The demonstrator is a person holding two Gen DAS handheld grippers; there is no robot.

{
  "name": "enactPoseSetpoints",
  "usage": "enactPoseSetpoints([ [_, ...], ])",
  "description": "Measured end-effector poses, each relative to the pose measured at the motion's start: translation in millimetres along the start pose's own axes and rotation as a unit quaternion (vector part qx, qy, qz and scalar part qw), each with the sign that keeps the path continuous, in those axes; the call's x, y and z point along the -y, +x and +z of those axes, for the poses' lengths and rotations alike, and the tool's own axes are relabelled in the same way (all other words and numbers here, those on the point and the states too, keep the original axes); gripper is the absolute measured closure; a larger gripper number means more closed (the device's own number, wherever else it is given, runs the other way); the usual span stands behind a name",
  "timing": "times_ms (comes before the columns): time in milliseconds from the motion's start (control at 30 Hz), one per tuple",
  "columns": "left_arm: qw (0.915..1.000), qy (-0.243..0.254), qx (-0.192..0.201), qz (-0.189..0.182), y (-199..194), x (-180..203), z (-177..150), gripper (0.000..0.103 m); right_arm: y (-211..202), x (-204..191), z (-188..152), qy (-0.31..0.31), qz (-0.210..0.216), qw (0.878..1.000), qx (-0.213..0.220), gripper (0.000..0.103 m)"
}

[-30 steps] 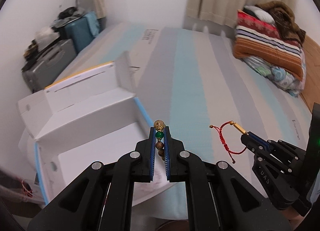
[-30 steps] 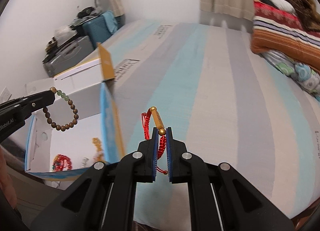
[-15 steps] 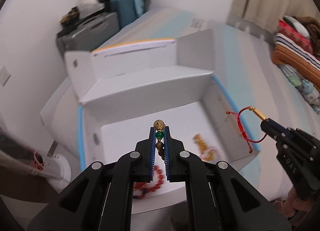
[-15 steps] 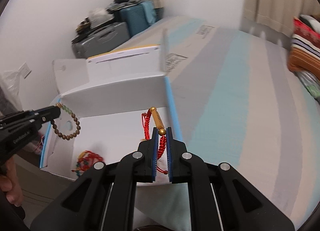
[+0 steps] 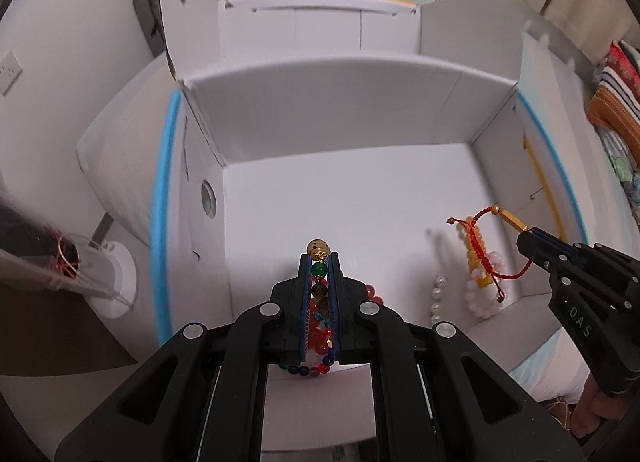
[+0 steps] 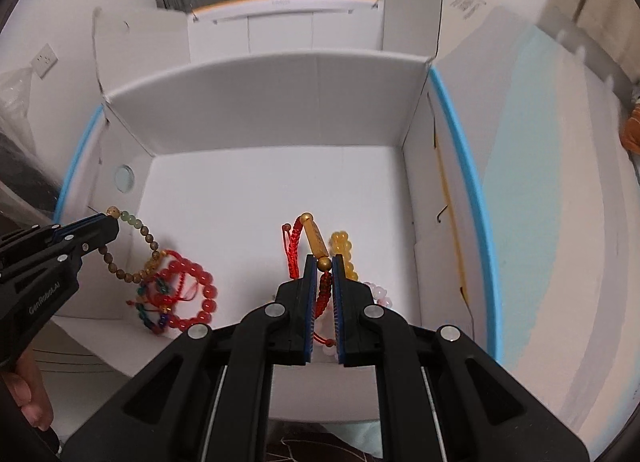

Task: Organize jewelry

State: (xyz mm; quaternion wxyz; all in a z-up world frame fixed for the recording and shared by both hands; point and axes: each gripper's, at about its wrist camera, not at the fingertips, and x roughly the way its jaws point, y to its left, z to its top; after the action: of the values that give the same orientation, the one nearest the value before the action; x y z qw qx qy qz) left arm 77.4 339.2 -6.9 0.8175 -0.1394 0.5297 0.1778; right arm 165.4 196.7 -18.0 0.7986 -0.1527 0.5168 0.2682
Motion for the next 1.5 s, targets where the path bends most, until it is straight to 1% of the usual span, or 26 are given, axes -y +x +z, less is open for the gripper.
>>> enactPoseSetpoints([
  [167, 1.0, -0.004, -0.008, -0.001, 10.6, -1.8, -2.6, 0.095, 8.7, 1.6, -2.5, 0.0, 0.001, 1.0, -0.009, 0.094],
  [367, 1.0, -0.007, 0.005, 0.004, 4.0, -2.4, -2.5, 0.093, 8.8, 5.0, -0.9, 0.006, 0.004, 1.0, -0.006, 0.094],
  [400, 0.9999, -0.008, 0.012, 0.003, -0.9, -2.2, -3.1, 0.087, 6.6, 5.2, -1.0, 0.006, 0.006, 1.0, -0.001, 0.089],
  [433, 0.9998, -0.009, 0.018, 0.004, -5.6, -2.1, -4.2, 0.082, 3.5, 5.4, -1.6, 0.006, 0.008, 1.0, 0.004, 0.082],
  [467, 0.9996, -0.01, 0.026, 0.006, -11.0, -1.8, -5.8, 0.074, -1.8, 5.8, -2.7, 0.007, 0.007, 1.0, 0.012, 0.078],
  [500, 0.9992, -0.011, 0.036, 0.008, -17.7, -1.3, -7.8, 0.067, -7.0, 6.2, -3.4, 0.007, 0.007, 1.0, 0.021, 0.073],
  [533, 0.9989, -0.012, 0.044, 0.008, -23.8, -0.1, -9.6, 0.064, -11.8, 6.7, -4.3, 0.007, 0.008, 1.0, 0.028, 0.069],
  [567, 0.9986, -0.011, 0.052, 0.008, -29.6, 1.2, -11.1, 0.059, -18.5, 7.1, -5.8, 0.007, 0.007, 0.999, 0.038, 0.067],
  [600, 0.9981, -0.01, 0.06, 0.009, -36.0, 2.7, -13.0, 0.053, -24.6, 7.2, -6.9, 0.005, 0.007, 0.999, 0.046, 0.061],
  [633, 0.9977, -0.01, 0.066, 0.01, -40.6, 4.5, -15.1, 0.052, -32.6, 7.4, -8.9, 0.004, 0.009, 0.998, 0.059, 0.053],
  [700, 0.9966, -0.011, 0.081, 0.01, -51.9, 7.5, -20.3, 0.049, -44.0, 8.6, -10.7, 0.003, 0.017, 0.997, 0.08, 0.048],
  [733, 0.996, -0.009, 0.088, 0.011, -57.2, 9.7, -24.0, 0.046, -51.5, 8.8, -13.5, 0.001, 0.015, 0.996, 0.092, 0.045],
  [767, 0.9954, -0.009, 0.094, 0.014, -61.7, 11.1, -27.2, 0.039, -56.8, 8.5, -14.7, 0.0, 0.014, 0.995, 0.098, 0.043],
  [800, 0.9948, -0.01, 0.101, 0.015, -65.6, 11.9, -30.4, 0.036, -61.9, 8.8, -16.9, -0.001, 0.015, 0.994, 0.105, 0.04],
  [833, 0.9939, -0.011, 0.108, 0.016, -70.0, 12.8, -34.0, 0.035, -68.2, 9.1, -20.5, -0.002, 0.017, 0.994, 0.112, 0.038],
  [900, 0.9926, -0.013, 0.119, 0.016, -76.7, 13.8, -41.6, 0.027, -76.4, 9.3, -25.9, -0.005, 0.014, 0.992, 0.122, 0.035],
  [967, 0.9917, -0.015, 0.126, 0.016, -81.7, 14.5, -48.1, 0.025, -85.0, 9.2, -32.8, -0.007, 0.012, 0.992, 0.129, 0.032],
  [1033, 0.9912, -0.018, 0.13, 0.017, -85.1, 15.7, -55.1, 0.019, -91.3, 9.2, -40.1, -0.008, 0.013, 0.99, 0.137, 0.029],
  [1067, 0.9908, -0.02, 0.133, 0.019, -86.9, 16.1, -58.5, 0.013, -94.6, 8.4, -44.4, -0.01, 0.012, 0.99, 0.141, 0.028],
  [1133, 0.9898, -0.024, 0.139, 0.021, -90.9, 16.9, -66.4, 0.009, -99.8, 7.7, -51.4, -0.011, 0.01, 0.989, 0.145, 0.022],
  [1167, 0.9894, -0.024, 0.141, 0.025, -93.1, 17.7, -70.3, 0.006, -103.2, 7.6, -56.4, -0.011, 0.01, 0.989, 0.149, 0.021],
  [1267, 0.9876, -0.031, 0.152, 0.024, -99.8, 16.9, -81.7, 0.006, -108.8, 4.6, -67.9, -0.009, 0.006, 0.988, 0.154, 0.015],
  [1333, 0.9873, -0.028, 0.154, 0.026, -102.7, 17.2, -90.0, 0.006, -110.9, 4.8, -75.2, -0.006, 0.003, 0.988, 0.155, 0.009],
  [1500, 0.9885, -0.029, 0.147, 0.017, -102.3, 12.6, -110.4, 0.006, -111.9, 5.4, -92.4, 0.002, -0.004, 0.988, 0.157, 0.008],
])
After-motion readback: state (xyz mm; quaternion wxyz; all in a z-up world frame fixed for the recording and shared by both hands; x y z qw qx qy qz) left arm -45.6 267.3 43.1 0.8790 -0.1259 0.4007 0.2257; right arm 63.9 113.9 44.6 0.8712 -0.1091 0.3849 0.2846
